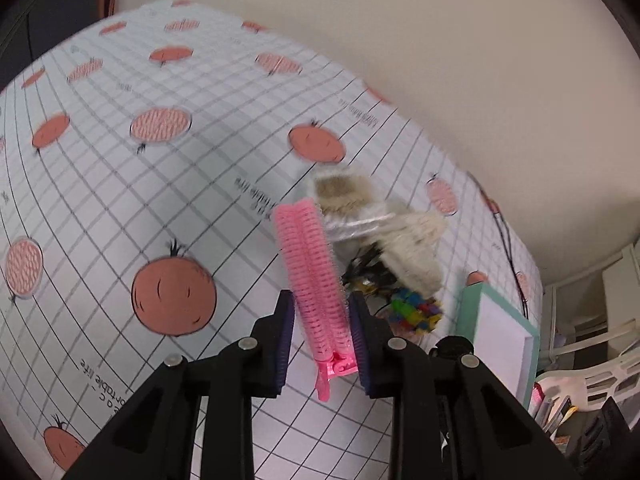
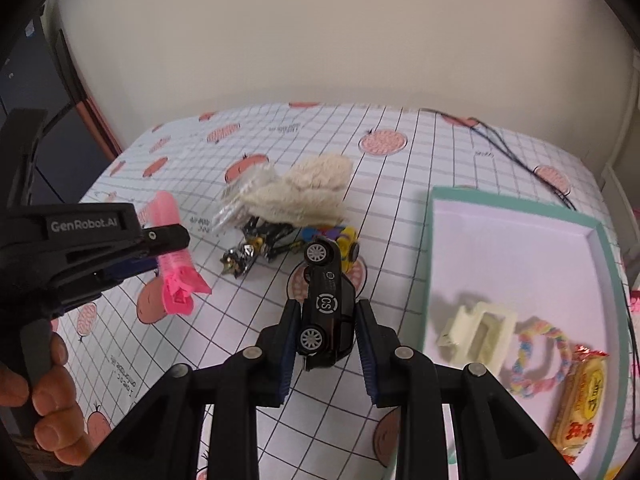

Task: Organize objects
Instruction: 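Carry the hair roller and toy car over the tray with both tools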

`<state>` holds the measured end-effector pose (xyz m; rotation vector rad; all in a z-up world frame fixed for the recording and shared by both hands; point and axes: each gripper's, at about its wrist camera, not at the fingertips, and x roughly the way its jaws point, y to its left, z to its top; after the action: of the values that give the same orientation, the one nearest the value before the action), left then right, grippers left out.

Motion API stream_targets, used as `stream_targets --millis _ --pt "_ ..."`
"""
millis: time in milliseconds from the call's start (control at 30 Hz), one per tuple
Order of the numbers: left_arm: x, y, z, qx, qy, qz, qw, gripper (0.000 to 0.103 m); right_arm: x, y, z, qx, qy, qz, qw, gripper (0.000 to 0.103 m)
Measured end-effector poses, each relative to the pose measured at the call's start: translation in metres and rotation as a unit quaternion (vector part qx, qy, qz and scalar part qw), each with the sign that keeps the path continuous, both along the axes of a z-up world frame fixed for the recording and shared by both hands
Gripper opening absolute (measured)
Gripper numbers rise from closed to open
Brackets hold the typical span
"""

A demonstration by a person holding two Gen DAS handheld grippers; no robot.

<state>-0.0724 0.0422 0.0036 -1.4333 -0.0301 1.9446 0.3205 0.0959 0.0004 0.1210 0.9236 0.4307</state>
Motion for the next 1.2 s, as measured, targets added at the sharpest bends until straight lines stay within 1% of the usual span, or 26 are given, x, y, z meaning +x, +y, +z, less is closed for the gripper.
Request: stream_targets --millis 133,333,600,700,800,933,1200 --pt "0.010 0.007 0.012 0.024 0.017 -0.022 0.9993 0.028 -0.002 -0.013 0.005 0.006 -0.007 -0.009 1.000 0.030" --pt "0.027 0.020 0.021 0.042 0.035 -0.058 0.9968 0.028 -0.002 -0.037 0.003 -0.007 -0.013 -0.030 0.999 0.030" --pt "0.059 0.036 0.032 0.064 0.042 -0.104 0.9916 0.029 0.002 -0.071 0.001 0.005 -0.009 -0.071 0.997 0.030" --pt "0.075 0.044 0.033 0.069 0.044 -0.125 0.9887 0.029 0.002 -0.083 -0.001 -0.002 -0.009 -0.085 0.996 0.030" --pt "0.095 0.053 0.033 0.071 0.047 -0.154 0.9844 0.029 0.004 -0.097 -0.006 -0.006 -0.002 -0.102 0.995 0.030" --pt "0.120 0.064 0.028 0.064 0.040 -0.189 0.9790 0.029 0.005 -0.118 -0.013 -0.013 0.010 -0.129 0.992 0.030" --pt "0.158 0.082 0.009 0.043 0.020 -0.236 0.9705 0.029 0.003 -0.157 -0.020 -0.003 0.023 -0.180 0.983 0.030"
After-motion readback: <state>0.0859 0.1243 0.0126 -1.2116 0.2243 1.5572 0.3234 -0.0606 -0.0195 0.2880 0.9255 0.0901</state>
